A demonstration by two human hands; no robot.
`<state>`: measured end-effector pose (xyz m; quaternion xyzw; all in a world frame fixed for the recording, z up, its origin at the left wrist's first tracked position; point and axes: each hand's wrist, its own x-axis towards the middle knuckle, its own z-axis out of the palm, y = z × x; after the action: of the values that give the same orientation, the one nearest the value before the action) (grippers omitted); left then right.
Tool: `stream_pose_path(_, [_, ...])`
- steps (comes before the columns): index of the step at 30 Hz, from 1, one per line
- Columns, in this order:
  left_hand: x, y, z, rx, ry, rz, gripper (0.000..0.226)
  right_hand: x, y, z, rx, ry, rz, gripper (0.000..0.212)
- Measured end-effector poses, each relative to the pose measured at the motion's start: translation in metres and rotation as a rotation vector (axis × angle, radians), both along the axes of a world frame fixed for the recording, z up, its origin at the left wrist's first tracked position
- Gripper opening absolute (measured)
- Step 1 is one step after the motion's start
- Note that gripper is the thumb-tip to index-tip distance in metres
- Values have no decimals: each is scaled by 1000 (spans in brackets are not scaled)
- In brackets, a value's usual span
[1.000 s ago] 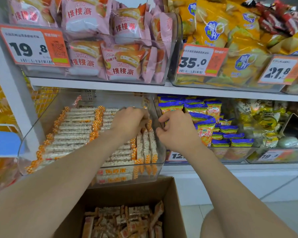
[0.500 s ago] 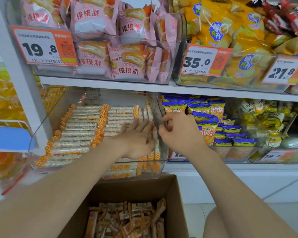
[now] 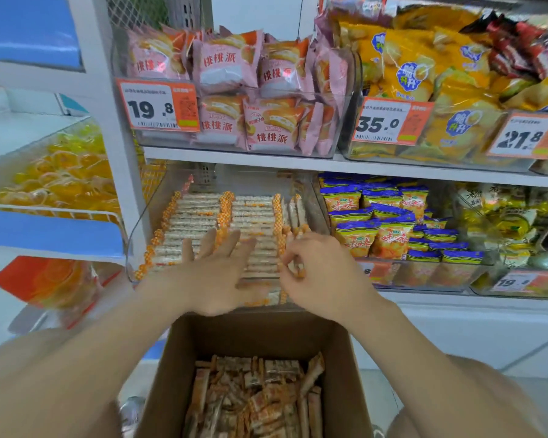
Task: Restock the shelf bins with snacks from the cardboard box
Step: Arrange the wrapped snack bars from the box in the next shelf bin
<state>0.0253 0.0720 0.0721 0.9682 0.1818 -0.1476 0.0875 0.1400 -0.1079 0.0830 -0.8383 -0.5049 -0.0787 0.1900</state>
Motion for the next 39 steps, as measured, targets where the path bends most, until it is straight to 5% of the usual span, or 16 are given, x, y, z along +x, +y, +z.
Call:
stream_pose_path(3, [-43, 16, -13, 93, 46, 43, 92, -6, -1, -9, -127, -7, 19, 17])
stream_pose_path(6, [-55, 23, -19, 91, -103, 31, 109, -6, -2, -11, -91, -61, 5, 9])
stream_pose_path(23, [-71, 17, -46, 151, -403, -118, 96, -6, -18, -10, -197, 6, -145, 11])
stream_pose_path(28, [-85, -4, -52, 277, -740, -196, 51, -45, -24, -23, 19, -220, -89, 11])
stream_pose_path(30, [-90, -20, -66, 300, -823, -242, 27, -74, -23, -41, -17, -60, 28, 12])
stream_pose_path(35, [-87, -34, -134, 387, -504, -461, 26, -96, -8, -112, -525, 352, 76, 7])
stream_pose_path(39, [-83, -44, -193, 179, -170, -340, 40, -75, -6, -179, -591, 502, -101, 12])
